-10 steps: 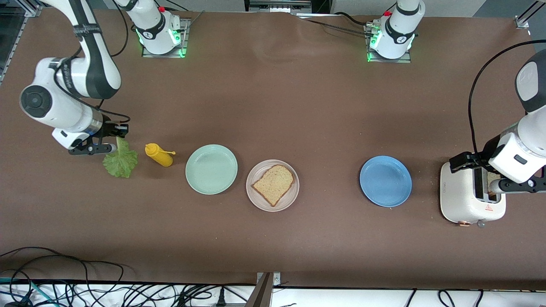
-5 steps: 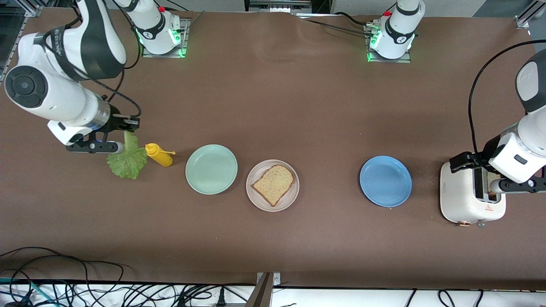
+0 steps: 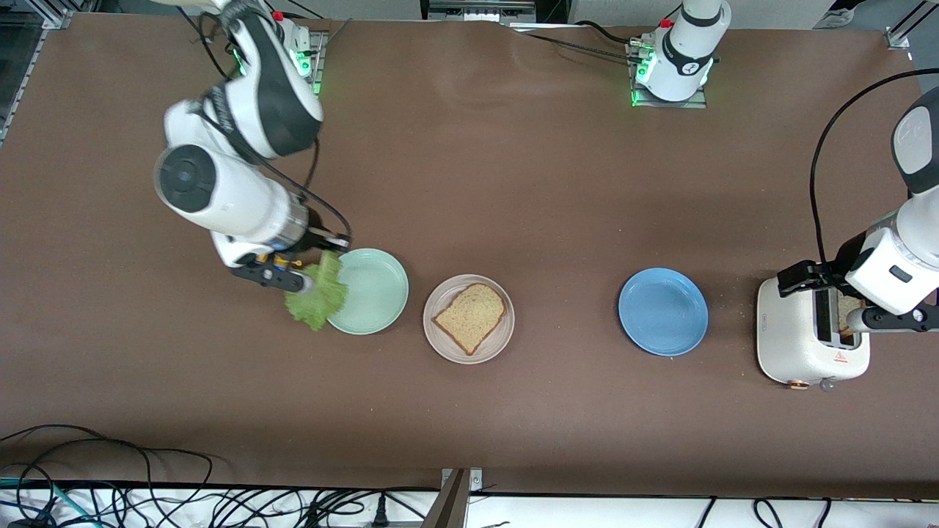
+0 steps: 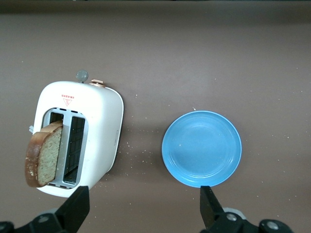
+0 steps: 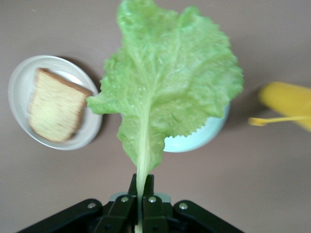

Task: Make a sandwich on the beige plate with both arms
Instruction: 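Lift the lettuce leaf and carry it over the toast on the beige plate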

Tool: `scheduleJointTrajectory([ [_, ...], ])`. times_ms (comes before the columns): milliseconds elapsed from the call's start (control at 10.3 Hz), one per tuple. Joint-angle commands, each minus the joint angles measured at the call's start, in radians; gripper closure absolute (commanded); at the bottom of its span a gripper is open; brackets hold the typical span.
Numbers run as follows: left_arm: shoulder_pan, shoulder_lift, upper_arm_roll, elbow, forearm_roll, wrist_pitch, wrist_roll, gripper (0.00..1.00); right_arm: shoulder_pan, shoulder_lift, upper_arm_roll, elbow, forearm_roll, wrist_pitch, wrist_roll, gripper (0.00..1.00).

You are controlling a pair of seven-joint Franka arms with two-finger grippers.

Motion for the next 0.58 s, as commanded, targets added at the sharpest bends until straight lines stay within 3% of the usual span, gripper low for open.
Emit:
scheduleJointTrajectory([
  [0,0.012,-0.008,-0.007,-0.001,-0.014,-0.004,0.028,0.0,0.101,0.142,-0.012,0.087,0.035,0.182,0.179,1.0],
  [387,0.012,-0.008,-0.006,-0.001,-0.012,-0.004,0.028,0.0,0.242,0.324,-0.007,0.092,0.036,0.614,0.328,1.0],
  [484,0.01,-0.006,-0.006,-0.001,-0.012,-0.004,0.028,0.0,0.251,0.355,0.019,0.092,0.038,0.685,0.348,1.0],
])
